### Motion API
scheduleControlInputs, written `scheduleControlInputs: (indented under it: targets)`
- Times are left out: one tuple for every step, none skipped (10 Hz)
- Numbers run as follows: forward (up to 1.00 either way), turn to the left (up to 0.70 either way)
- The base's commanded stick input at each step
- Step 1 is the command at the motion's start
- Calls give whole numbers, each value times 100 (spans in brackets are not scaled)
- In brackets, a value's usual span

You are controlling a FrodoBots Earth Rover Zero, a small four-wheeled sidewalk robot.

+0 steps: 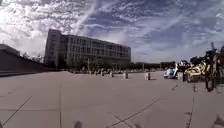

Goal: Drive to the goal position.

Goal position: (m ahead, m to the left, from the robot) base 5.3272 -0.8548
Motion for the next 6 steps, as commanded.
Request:
scheduleControlInputs:
  targets:
    - [70, -22]
    - [70, -1]
    - [70, -9]
    - [70, -6]
    - [70, 0]
    - [70, 0]
